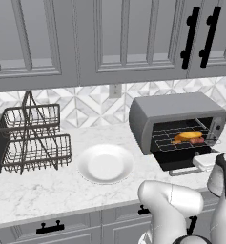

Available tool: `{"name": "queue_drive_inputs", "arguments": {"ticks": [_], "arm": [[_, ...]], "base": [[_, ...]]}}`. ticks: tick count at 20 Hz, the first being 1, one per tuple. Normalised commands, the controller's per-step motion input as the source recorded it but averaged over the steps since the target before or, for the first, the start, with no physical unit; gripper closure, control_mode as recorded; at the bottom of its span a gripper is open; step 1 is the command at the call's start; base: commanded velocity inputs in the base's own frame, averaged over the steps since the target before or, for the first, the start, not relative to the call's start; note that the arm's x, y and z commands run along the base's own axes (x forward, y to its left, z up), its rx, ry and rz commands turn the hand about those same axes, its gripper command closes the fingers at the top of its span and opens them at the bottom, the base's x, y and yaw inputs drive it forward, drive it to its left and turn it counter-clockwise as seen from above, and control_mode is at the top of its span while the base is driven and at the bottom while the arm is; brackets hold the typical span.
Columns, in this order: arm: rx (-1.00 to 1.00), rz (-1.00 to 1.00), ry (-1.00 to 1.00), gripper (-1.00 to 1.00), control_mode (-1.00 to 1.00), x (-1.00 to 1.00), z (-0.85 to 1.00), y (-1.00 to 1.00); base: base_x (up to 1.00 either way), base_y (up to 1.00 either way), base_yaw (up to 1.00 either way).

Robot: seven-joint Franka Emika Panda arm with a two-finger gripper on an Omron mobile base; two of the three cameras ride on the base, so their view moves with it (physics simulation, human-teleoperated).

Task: Pick up the kebab skewer and baguette bread, and place them inside the toaster oven. Close the toaster oven door and start by setting the timer.

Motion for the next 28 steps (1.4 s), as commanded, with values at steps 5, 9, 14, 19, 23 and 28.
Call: {"name": "queue_drive_inputs", "arguments": {"ticks": [5,9,14,19,23,28], "arm": [[0.0,0.0,0.0,-1.0,-1.0,0.05,0.0,0.0],[0.0,-0.01,0.0,-1.0,-1.0,0.0,0.01,0.01],[0.0,-0.02,0.0,-1.0,-1.0,0.0,0.03,0.12],[0.0,-0.06,0.0,-1.0,-1.0,0.0,0.14,0.11],[0.0,-0.05,0.0,-1.0,-1.0,0.04,0.1,0.04],[0.0,0.0,0.0,-1.0,-1.0,0.15,0.01,0.01]], "base": [[0.0,0.0,0.0],[0.0,0.0,0.0],[0.0,0.0,0.0],[0.0,0.0,0.0],[0.0,0.0,0.0],[0.0,0.0,0.0]]}}
